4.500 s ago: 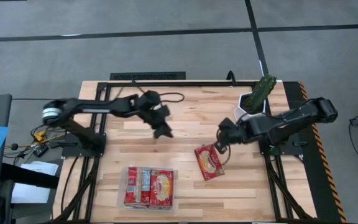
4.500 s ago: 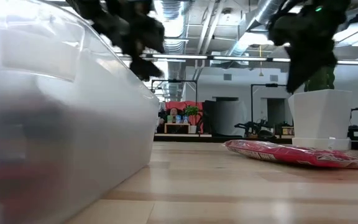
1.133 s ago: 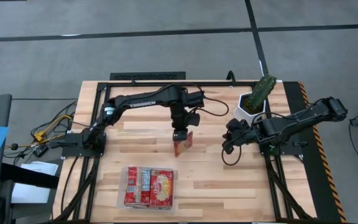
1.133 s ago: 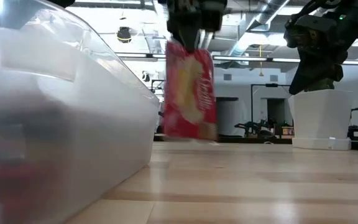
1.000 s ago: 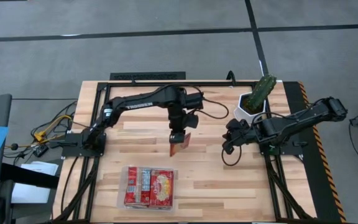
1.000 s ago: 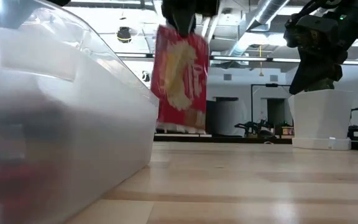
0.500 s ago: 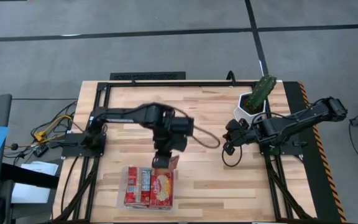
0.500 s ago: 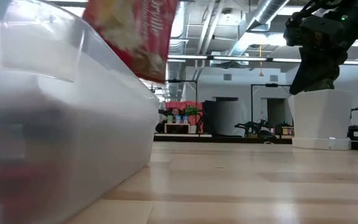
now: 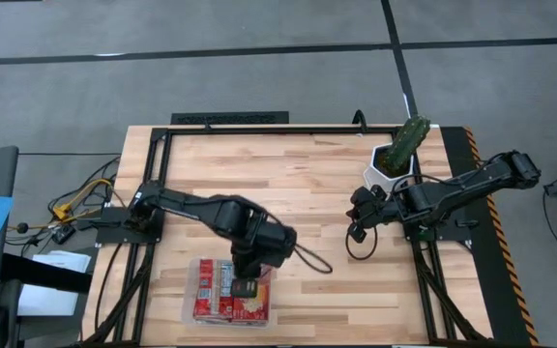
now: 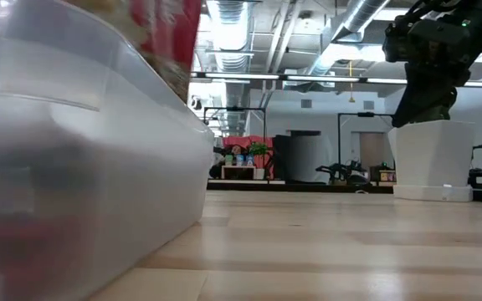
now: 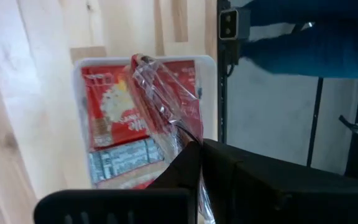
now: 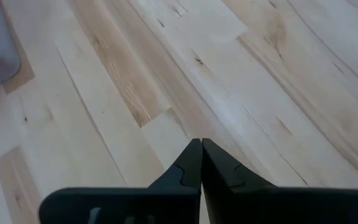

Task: Sort popcorn bags into baskets
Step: Put the popcorn bag into the transparent bin

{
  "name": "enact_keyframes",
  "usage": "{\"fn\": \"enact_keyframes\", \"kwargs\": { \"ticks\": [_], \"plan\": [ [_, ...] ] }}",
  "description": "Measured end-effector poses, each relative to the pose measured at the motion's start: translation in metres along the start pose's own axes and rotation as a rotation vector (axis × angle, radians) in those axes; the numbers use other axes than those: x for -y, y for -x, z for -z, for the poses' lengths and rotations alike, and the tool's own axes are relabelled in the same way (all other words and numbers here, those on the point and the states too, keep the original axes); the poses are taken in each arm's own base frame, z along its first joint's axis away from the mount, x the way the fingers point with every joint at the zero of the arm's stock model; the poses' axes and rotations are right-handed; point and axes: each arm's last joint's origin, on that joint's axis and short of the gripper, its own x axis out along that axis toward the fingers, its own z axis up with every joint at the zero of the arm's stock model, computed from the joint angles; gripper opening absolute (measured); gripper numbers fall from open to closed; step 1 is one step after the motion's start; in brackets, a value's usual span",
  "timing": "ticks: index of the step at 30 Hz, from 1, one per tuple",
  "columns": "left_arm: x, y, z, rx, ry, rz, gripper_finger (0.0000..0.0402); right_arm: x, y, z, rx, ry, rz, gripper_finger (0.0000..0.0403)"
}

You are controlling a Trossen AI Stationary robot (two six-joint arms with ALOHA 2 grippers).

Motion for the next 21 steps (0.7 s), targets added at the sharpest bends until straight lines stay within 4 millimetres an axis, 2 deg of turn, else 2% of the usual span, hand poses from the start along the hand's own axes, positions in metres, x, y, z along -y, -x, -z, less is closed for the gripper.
{"fn": "enact_keyframes", "kwargs": {
  "ticks": [8, 13, 16, 21],
  "plan": [
    [0.025, -0.009, 0.009, -0.014, -0.073, 0.005, 0.0000, -0.002, 0.000, -0.002, 0.006, -0.024, -0.031, 0.0013],
    [0.042, -0.025, 0.013, 0.000, -0.160, 0.020, 0.0000, -0.006, 0.001, -0.002, 0.021, -0.046, -0.060, 0.0022],
    [0.046, -0.039, 0.015, -0.029, -0.174, 0.041, 0.0000, -0.008, 0.002, -0.001, 0.022, -0.038, -0.072, 0.0028],
    [0.046, -0.048, 0.014, -0.014, -0.233, 0.052, 0.0000, -0.011, 0.003, 0.000, 0.028, -0.041, -0.090, 0.0023]
  ]
}}
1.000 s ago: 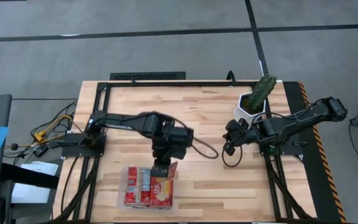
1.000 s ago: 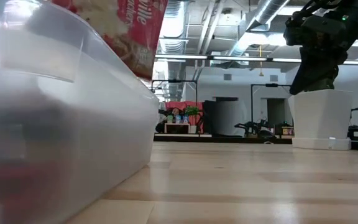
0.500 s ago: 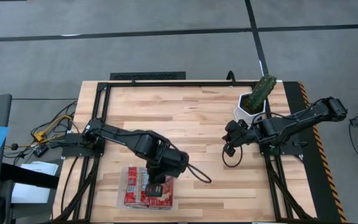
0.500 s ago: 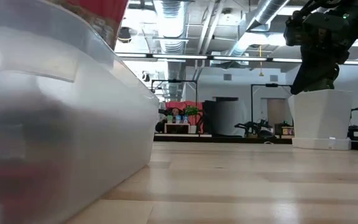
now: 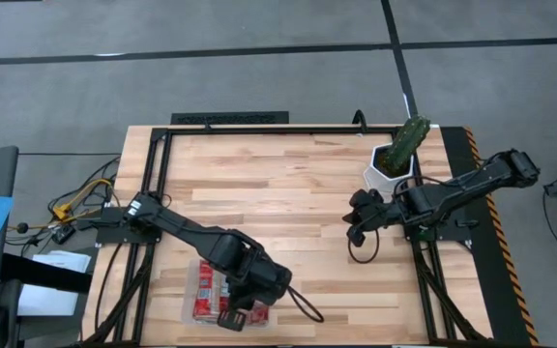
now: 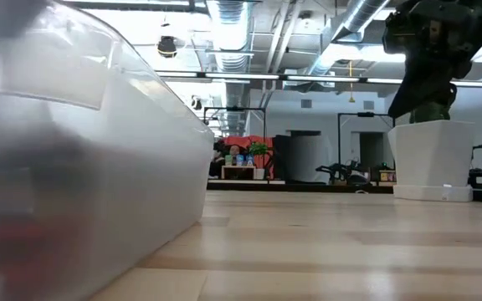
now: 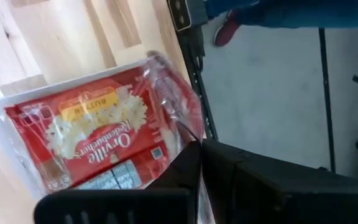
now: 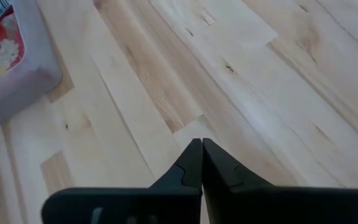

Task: Sort popcorn bags into baskets
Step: Put the popcorn bag into the transparent bin

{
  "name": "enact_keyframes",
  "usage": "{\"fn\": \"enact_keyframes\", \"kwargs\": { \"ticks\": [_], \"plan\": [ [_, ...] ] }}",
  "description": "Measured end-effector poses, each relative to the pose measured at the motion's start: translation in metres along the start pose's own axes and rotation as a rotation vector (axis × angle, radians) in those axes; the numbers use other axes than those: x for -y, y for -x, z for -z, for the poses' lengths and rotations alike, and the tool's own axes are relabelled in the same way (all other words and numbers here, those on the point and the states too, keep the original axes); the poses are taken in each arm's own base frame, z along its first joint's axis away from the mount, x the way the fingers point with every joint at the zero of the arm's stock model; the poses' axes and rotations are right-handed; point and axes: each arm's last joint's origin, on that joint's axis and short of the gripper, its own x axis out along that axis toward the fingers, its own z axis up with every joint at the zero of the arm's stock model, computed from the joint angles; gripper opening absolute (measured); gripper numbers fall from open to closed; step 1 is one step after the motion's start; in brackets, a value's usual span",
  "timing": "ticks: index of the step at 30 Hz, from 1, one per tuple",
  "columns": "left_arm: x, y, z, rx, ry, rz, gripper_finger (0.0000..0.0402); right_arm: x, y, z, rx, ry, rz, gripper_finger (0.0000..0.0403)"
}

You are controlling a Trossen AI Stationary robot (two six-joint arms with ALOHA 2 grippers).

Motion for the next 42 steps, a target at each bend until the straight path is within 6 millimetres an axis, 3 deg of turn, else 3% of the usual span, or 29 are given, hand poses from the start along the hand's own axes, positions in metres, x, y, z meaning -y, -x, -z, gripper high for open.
{"fn": "enact_keyframes", "kwargs": {
  "ticks": [12, 19, 31, 42],
  "plan": [
    [-0.016, 0.001, -0.006, 0.019, -0.127, -0.026, 0.0000, -0.004, 0.002, 0.004, -0.007, -0.005, -0.018, 0.0027],
    [-0.041, -0.014, -0.006, 0.012, -0.096, 0.073, 0.0000, -0.004, 0.002, 0.004, -0.002, -0.002, -0.009, 0.0019],
    [-0.061, -0.004, -0.006, 0.059, -0.174, 0.058, 0.0000, -0.003, 0.002, 0.004, -0.004, 0.002, -0.005, 0.0031],
    [-0.077, 0.002, -0.008, 0.075, -0.189, 0.006, 0.0000, -0.003, 0.002, 0.004, -0.004, 0.001, -0.005, 0.0017]
  ]
}}
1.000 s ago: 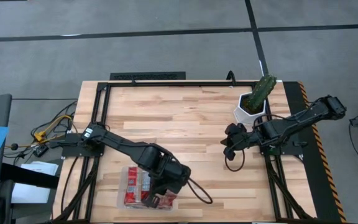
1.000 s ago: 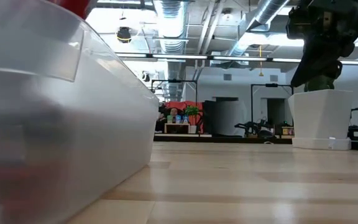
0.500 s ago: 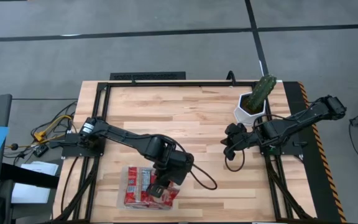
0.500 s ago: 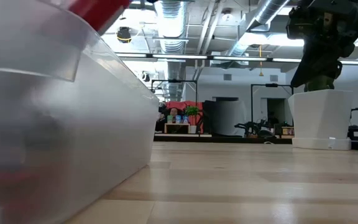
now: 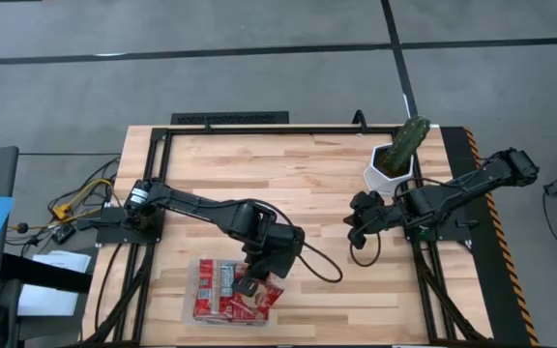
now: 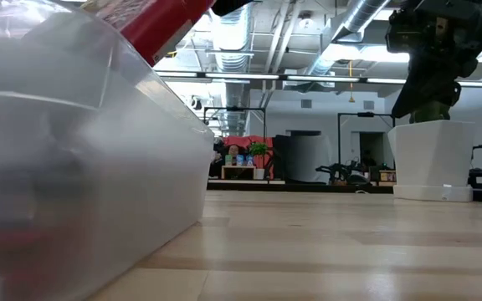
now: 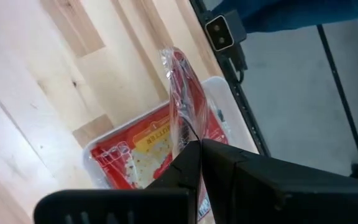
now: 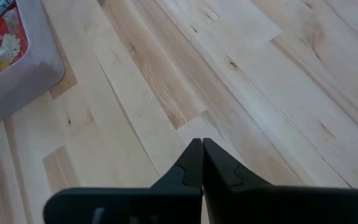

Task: Sort popcorn bags into baskets
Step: Put the popcorn bag into the transparent bin

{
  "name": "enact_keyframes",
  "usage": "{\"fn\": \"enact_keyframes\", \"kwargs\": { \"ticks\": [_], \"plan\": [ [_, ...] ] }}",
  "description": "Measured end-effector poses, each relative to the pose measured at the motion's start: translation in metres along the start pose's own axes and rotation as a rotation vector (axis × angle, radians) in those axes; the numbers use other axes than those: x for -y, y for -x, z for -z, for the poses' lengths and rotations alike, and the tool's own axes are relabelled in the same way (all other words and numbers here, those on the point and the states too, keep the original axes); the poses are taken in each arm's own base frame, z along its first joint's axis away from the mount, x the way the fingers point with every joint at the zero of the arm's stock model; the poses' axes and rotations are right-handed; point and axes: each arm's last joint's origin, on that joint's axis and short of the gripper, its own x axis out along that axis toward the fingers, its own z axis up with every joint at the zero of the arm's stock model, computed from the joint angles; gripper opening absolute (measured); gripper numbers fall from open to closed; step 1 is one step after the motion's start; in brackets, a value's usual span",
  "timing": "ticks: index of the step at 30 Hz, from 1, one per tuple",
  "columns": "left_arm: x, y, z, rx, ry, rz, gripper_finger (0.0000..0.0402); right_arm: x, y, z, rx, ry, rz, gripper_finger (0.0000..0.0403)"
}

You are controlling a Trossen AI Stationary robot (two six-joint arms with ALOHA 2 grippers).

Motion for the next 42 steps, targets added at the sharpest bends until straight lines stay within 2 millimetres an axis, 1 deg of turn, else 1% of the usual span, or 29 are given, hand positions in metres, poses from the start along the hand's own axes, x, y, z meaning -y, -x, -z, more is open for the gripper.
{"fn": "enact_keyframes", "kwargs": {
  "ticks": [5, 8, 11, 14, 17, 20, 24, 29, 34, 36, 39, 42],
  "plan": [
    [-0.004, 0.001, 0.000, 0.002, -0.004, -0.018, 0.0000, 0.000, 0.000, 0.000, 0.000, -0.002, 0.000, 0.0031],
    [-0.009, -0.009, 0.002, 0.025, 0.008, -0.012, 0.0000, 0.000, 0.000, 0.000, 0.000, -0.002, 0.000, 0.0034],
    [-0.016, -0.019, 0.013, 0.017, 0.081, 0.030, 0.0000, 0.000, 0.000, 0.000, 0.000, -0.002, 0.000, 0.0031],
    [-0.016, -0.014, 0.018, 0.061, 0.100, 0.023, 0.0000, 0.000, 0.000, 0.000, 0.001, 0.004, -0.001, 0.0024],
    [-0.016, -0.010, 0.025, 0.085, 0.106, -0.031, 0.0000, 0.000, 0.000, 0.000, 0.000, 0.005, -0.002, 0.0018],
    [-0.018, -0.014, 0.037, 0.071, 0.161, -0.048, 0.0000, 0.000, 0.000, 0.000, -0.001, 0.005, -0.003, 0.0018],
    [-0.021, -0.023, 0.051, 0.091, 0.226, -0.037, 0.0000, 0.000, 0.000, 0.000, -0.001, 0.005, -0.003, 0.0029],
    [-0.023, -0.029, 0.061, 0.095, 0.251, -0.072, 0.0000, 0.000, 0.000, 0.000, -0.001, 0.006, -0.002, 0.0034],
    [-0.028, -0.039, 0.072, 0.059, 0.284, -0.098, 0.0000, 0.000, 0.000, 0.000, -0.001, 0.006, -0.002, 0.0025],
    [-0.029, -0.043, 0.074, 0.067, 0.302, -0.095, 0.0000, 0.000, 0.000, 0.000, -0.001, 0.006, -0.002, 0.0022],
    [-0.030, -0.044, 0.072, 0.090, 0.305, -0.104, 0.0000, 0.000, 0.000, 0.000, -0.001, 0.006, -0.002, 0.0019],
    [-0.032, -0.044, 0.072, 0.097, 0.325, -0.172, 0.0000, 0.000, 0.000, 0.000, -0.001, 0.008, -0.002, 0.0023]
  ]
}}
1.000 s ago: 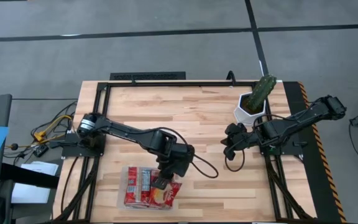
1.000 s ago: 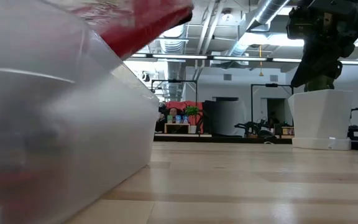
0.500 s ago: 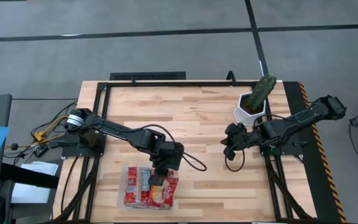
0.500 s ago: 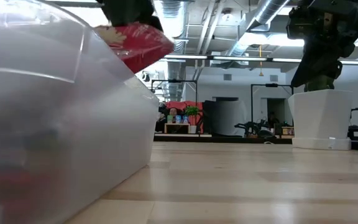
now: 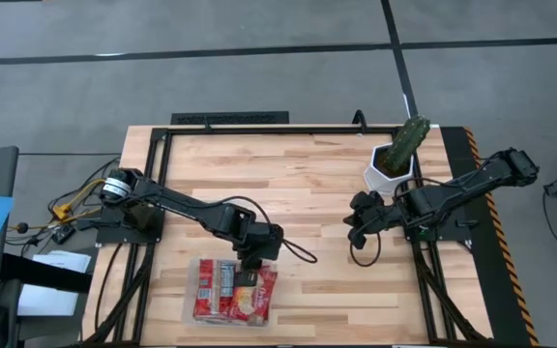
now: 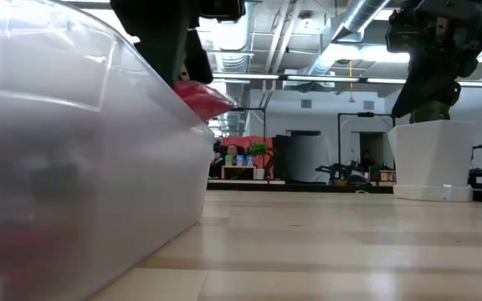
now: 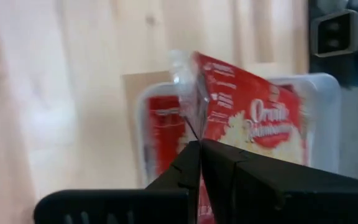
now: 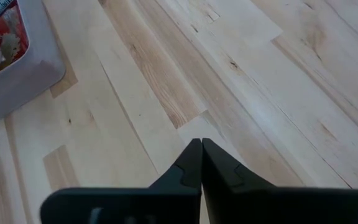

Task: Sort popcorn bags into baskets
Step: Put the popcorn bag into the transparent bin

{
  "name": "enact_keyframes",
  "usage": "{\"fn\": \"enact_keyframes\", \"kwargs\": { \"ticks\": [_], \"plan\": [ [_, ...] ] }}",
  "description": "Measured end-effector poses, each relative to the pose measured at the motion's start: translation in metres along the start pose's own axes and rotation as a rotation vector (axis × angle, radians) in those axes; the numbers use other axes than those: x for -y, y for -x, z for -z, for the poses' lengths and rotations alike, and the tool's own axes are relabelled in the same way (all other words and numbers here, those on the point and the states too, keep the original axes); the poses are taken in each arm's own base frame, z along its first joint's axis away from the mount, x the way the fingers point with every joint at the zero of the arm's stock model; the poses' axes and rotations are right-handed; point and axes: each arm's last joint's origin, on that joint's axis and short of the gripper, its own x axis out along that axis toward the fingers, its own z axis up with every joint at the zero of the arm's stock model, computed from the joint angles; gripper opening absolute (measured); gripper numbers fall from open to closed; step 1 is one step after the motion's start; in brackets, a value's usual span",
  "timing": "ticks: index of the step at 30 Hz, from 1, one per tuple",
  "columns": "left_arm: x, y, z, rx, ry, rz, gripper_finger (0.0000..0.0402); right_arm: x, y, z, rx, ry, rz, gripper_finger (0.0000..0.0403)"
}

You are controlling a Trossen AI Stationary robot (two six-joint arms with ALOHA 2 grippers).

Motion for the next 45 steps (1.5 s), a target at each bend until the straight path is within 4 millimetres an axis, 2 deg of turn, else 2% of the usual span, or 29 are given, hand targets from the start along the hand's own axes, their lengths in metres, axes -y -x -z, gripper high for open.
{"fn": "enact_keyframes", "kwargs": {
  "ticks": [6, 13, 24, 33, 37, 41, 45],
  "plan": [
    [-0.001, 0.000, 0.000, 0.013, 0.033, -0.050, 0.0000, 0.000, 0.000, 0.000, 0.000, 0.000, 0.001, 0.0035],
    [-0.003, 0.000, 0.000, 0.024, 0.150, -0.097, 0.0000, 0.000, 0.000, 0.000, 0.000, 0.007, 0.001, 0.0025],
    [0.025, -0.007, 0.007, 0.055, 0.279, -0.145, 0.0000, 0.000, 0.000, 0.000, -0.001, 0.011, 0.002, 0.0032],
    [0.038, -0.010, 0.012, 0.105, 0.367, -0.220, 0.0000, 0.000, 0.000, 0.000, -0.001, 0.009, 0.002, 0.0028],
    [0.044, -0.005, 0.016, 0.151, 0.410, -0.280, 0.0000, 0.000, 0.000, 0.000, 0.002, 0.010, 0.004, 0.0022],
    [0.043, 0.000, 0.027, 0.171, 0.481, -0.293, 0.0000, 0.000, 0.000, 0.000, 0.010, 0.010, 0.011, 0.0023],
    [0.042, 0.000, 0.040, 0.237, 0.528, -0.224, 0.0000, 0.000, 0.000, 0.000, 0.012, 0.009, 0.010, 0.0031]
  ]
}}
